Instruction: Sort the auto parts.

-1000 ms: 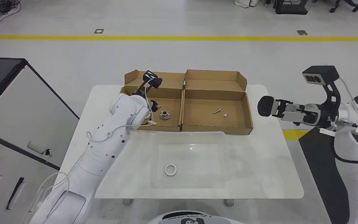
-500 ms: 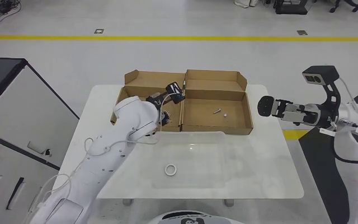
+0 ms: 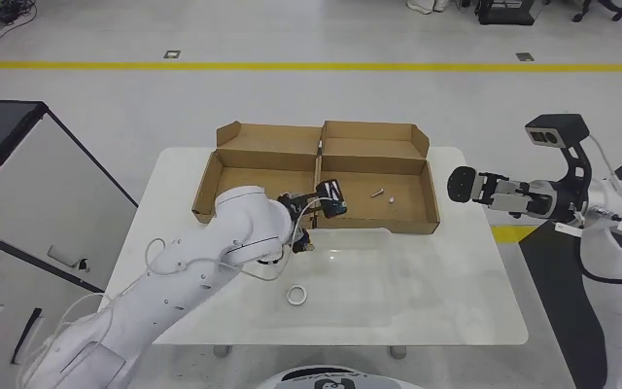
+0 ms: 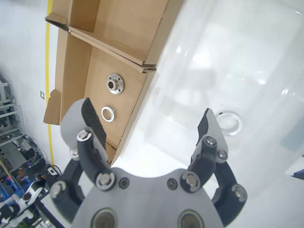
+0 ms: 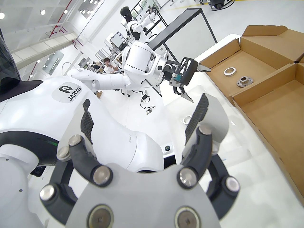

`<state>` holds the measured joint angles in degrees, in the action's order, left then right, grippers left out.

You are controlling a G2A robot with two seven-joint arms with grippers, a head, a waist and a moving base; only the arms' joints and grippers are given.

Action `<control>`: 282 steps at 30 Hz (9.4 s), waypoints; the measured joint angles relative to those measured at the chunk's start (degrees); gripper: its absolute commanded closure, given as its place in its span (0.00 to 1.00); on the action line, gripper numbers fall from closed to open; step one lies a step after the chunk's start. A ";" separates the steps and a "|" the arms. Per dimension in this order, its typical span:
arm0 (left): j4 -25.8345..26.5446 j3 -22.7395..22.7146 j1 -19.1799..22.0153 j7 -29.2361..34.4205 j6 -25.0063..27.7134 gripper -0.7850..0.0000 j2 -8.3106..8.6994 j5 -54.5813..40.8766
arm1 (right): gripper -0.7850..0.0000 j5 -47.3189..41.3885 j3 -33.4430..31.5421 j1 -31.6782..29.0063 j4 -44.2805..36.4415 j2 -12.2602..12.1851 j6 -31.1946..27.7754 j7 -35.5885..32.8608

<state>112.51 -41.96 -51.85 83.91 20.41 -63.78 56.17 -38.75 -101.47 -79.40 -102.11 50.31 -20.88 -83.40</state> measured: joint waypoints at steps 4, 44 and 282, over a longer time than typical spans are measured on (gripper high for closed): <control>1.27 4.17 4.21 1.27 -1.28 0.00 2.63 -7.49 | 0.00 0.00 0.00 0.00 0.00 0.00 0.00 0.00; 1.81 24.21 18.70 4.14 -4.24 0.00 6.09 -24.10 | 0.00 0.00 0.00 0.00 0.00 0.00 0.00 0.00; -10.99 -13.56 -15.82 -37.61 37.59 1.00 12.67 -100.76 | 0.00 0.00 0.00 0.00 0.00 0.00 0.00 0.00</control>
<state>101.53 -55.52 -67.68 46.30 58.00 -51.11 -44.59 -38.75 -101.47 -79.40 -102.11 50.31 -20.88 -83.40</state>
